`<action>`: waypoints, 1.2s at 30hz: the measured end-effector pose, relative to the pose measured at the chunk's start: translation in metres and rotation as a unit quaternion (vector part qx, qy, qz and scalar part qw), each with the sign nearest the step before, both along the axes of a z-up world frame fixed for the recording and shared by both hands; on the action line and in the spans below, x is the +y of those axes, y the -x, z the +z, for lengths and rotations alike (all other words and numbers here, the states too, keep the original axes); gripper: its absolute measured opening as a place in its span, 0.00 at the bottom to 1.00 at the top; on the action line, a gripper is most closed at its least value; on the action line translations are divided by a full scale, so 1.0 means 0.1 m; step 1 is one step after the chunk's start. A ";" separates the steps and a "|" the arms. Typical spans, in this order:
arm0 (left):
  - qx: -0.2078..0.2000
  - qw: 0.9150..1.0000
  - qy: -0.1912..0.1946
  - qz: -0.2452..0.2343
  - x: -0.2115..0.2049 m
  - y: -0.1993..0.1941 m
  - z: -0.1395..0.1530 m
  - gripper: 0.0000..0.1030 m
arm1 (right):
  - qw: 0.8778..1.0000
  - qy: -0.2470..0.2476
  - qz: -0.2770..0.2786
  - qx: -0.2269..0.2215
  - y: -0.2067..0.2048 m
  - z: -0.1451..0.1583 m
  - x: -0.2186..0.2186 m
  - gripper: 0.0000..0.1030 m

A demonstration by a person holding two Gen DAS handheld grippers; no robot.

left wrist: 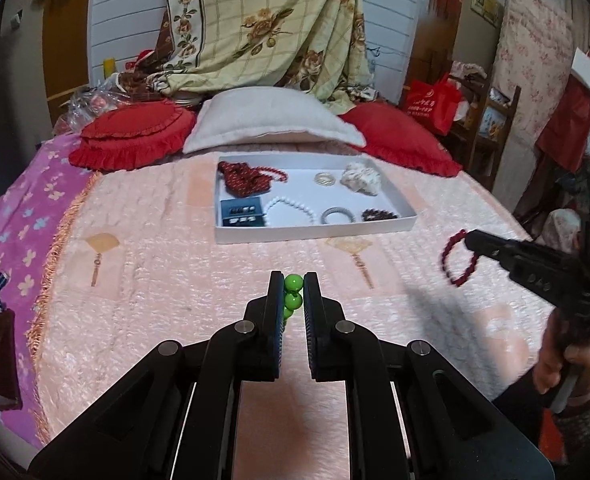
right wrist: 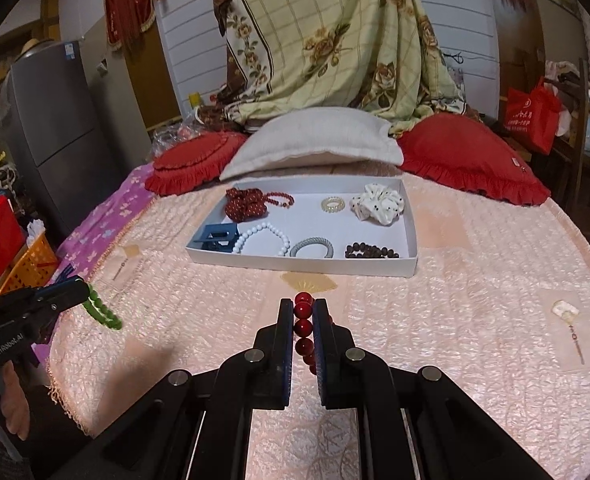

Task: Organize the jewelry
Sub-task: 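Carry the green and red bead bracelets into the tray and open both tools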

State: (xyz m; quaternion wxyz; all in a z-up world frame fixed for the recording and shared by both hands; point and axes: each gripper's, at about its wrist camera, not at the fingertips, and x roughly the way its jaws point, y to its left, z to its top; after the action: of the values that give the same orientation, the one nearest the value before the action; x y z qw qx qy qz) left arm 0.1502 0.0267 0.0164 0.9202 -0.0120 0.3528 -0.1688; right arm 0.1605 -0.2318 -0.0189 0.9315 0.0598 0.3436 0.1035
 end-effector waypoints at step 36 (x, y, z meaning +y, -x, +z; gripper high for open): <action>-0.033 0.984 -0.176 0.012 -0.92 -0.86 0.35 0.08 | 1.000 0.004 0.004 0.001 -0.57 0.06 -0.40 0.08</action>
State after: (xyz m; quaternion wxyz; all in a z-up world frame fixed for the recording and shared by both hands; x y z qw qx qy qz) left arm 0.2358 -0.0656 0.0519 0.9210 0.1520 0.3465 -0.0934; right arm 0.2172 -0.2722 -0.0129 0.9309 0.0545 0.3454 0.1054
